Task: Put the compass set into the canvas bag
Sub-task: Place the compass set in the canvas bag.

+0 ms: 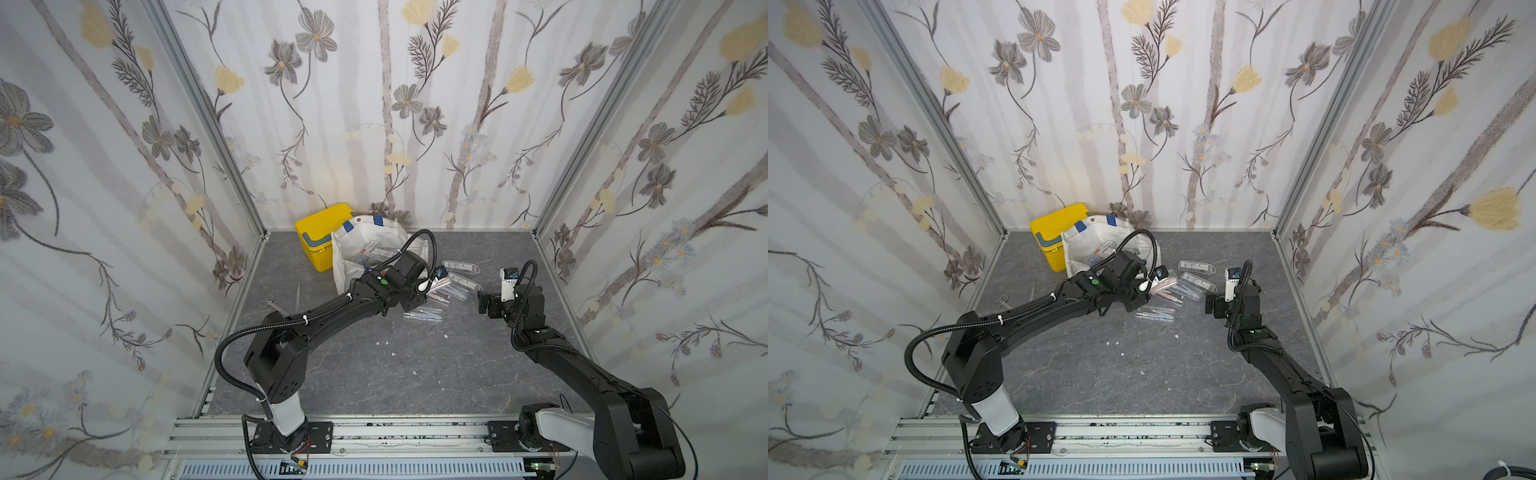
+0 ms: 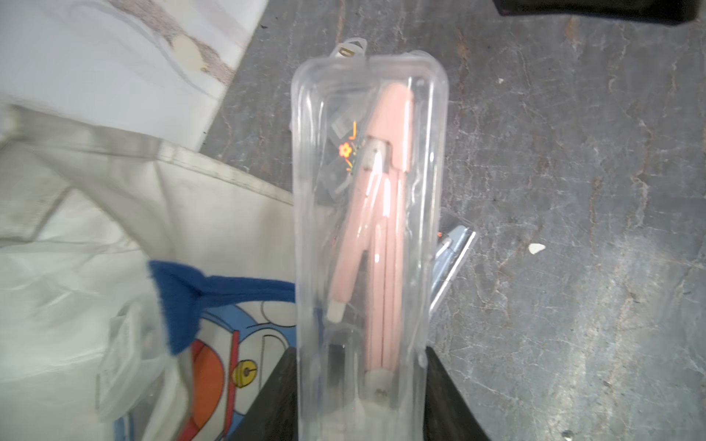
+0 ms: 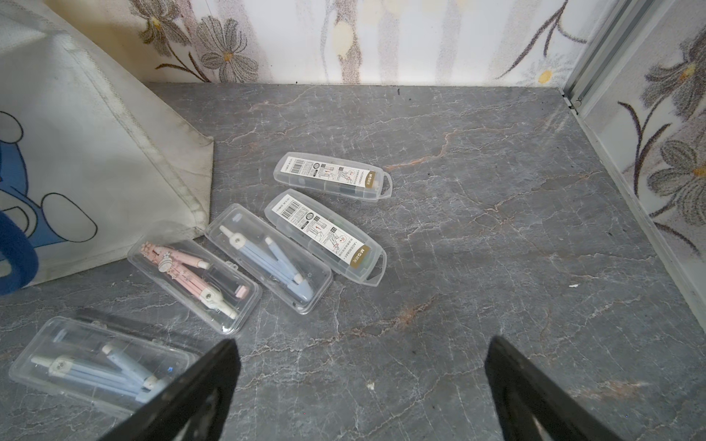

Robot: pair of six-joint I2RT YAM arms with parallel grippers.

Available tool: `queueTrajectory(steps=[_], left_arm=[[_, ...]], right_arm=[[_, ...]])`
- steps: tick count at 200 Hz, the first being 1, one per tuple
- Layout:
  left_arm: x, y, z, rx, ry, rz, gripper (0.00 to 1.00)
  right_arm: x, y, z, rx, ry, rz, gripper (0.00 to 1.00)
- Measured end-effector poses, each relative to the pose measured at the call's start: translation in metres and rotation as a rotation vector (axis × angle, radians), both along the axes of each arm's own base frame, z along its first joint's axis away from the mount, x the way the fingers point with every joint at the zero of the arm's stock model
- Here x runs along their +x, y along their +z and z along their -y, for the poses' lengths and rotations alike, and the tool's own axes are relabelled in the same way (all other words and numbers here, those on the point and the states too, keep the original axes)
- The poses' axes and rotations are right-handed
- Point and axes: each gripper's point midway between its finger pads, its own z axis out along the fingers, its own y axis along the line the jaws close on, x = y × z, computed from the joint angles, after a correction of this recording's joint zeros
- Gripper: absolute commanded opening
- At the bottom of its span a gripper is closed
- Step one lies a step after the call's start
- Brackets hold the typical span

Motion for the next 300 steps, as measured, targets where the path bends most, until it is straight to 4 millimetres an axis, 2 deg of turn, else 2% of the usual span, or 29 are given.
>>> queueTrajectory(steps=[49,70,91,115,135,157,201,246,300], left_arm=[[0.03,0.05,-0.011,-0.082,0.02,0.097,0.38],[0.047,0.071,-0.023,-0.114,0.046,0.147,0.37],[0.064,0.086,-0.037,-0.145,0.077,0.181,0.37],[0.083,0.094,-0.055,-0.156,0.117,0.203,0.37],[0.101,0.088,-0.073,-0.138,0.161,0.199,0.37],[0.119,0.072,-0.095,-0.088,0.223,0.179,0.37],[0.135,0.034,-0.124,0.036,0.297,0.118,0.37],[0.149,0.003,-0.139,0.152,0.351,0.062,0.37],[0.148,-0.025,-0.147,0.257,0.368,0.009,0.41]], right_arm=[[0.0,0.0,0.001,0.0,-0.003,-0.001,0.99],[0.0,0.0,0.001,0.0,-0.003,-0.001,0.99],[0.0,0.0,0.001,0.001,-0.001,-0.001,0.99],[0.0,0.0,0.001,0.002,-0.001,-0.001,0.99],[0.0,0.0,0.001,0.002,-0.001,-0.001,0.99],[0.0,-0.001,0.001,0.001,-0.002,-0.003,0.99],[-0.001,-0.002,0.002,0.001,-0.003,-0.006,1.0],[-0.001,-0.002,0.001,0.003,0.0,-0.007,0.99],[-0.002,-0.003,0.002,0.002,-0.001,-0.007,0.99]])
